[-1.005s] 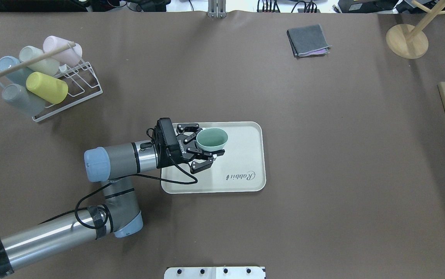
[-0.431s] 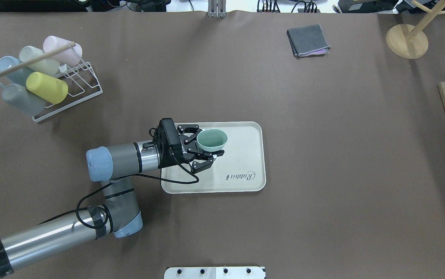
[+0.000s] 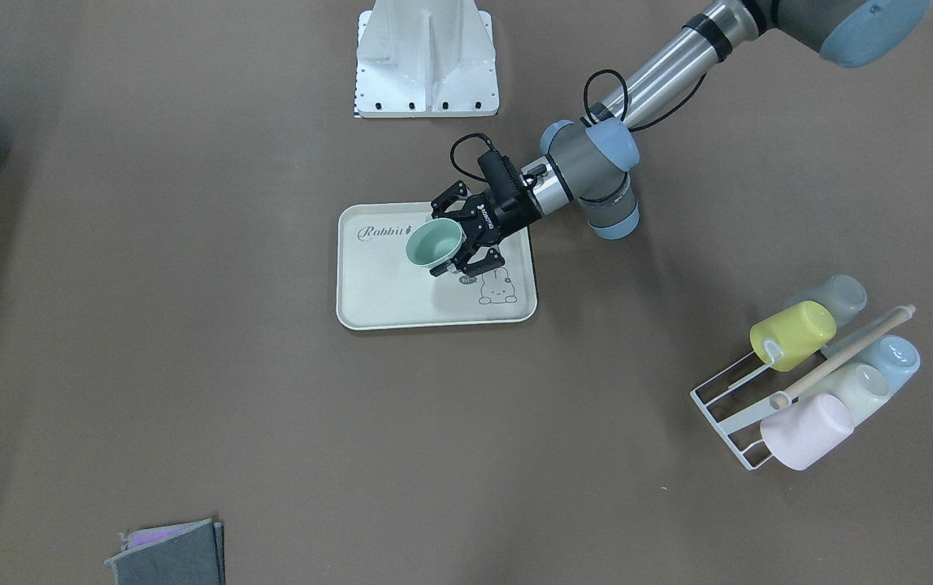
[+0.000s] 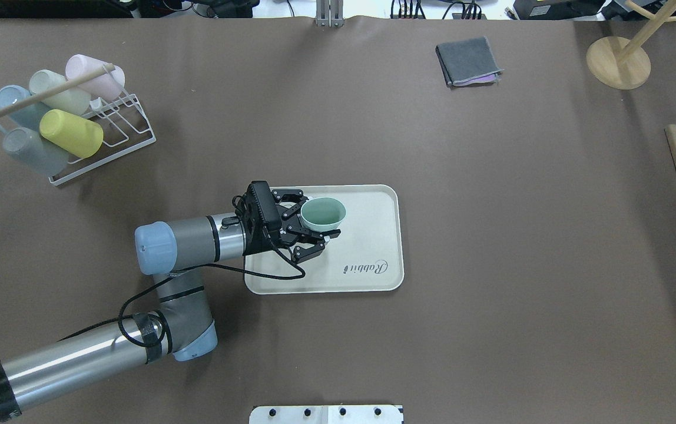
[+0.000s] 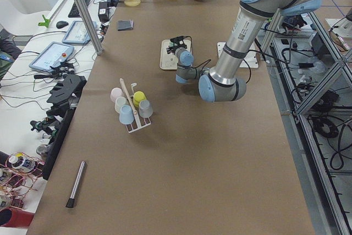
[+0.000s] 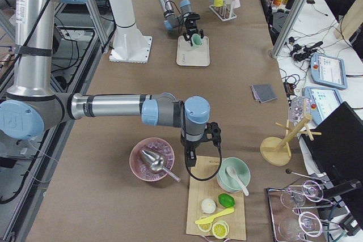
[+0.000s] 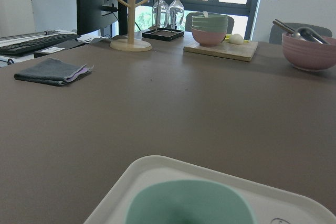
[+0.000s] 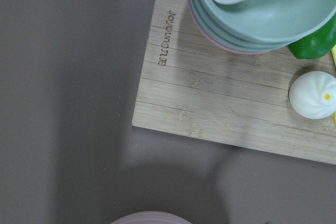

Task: Pick up and place green cup on tray

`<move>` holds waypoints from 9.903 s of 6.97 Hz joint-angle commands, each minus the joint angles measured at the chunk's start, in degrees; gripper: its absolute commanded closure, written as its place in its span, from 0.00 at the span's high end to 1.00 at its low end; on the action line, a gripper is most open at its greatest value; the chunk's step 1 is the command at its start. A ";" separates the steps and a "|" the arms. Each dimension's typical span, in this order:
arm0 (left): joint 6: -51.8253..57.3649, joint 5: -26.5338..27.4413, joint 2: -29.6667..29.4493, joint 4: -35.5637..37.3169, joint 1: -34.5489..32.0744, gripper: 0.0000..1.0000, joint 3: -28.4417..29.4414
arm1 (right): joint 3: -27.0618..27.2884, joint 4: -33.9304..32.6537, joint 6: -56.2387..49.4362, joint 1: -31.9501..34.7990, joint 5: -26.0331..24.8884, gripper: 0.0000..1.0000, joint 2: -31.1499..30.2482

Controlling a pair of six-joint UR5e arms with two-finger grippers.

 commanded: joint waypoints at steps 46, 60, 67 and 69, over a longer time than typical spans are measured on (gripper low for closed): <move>15.14 -44.21 43.75 100.09 -64.63 0.98 -37.70 | 0.26 0.09 0.00 0.00 1.55 1.00 0.00; 24.98 -40.69 43.30 104.81 -67.97 0.98 -36.49 | 0.08 0.00 -0.09 0.00 2.34 1.00 -0.09; 25.51 -41.04 43.56 104.81 -68.76 0.98 -36.66 | -0.09 0.09 -0.35 0.00 2.96 1.00 -0.09; 25.51 -41.04 43.56 104.81 -68.84 0.98 -36.66 | 0.17 0.09 -0.35 0.00 3.22 1.00 0.00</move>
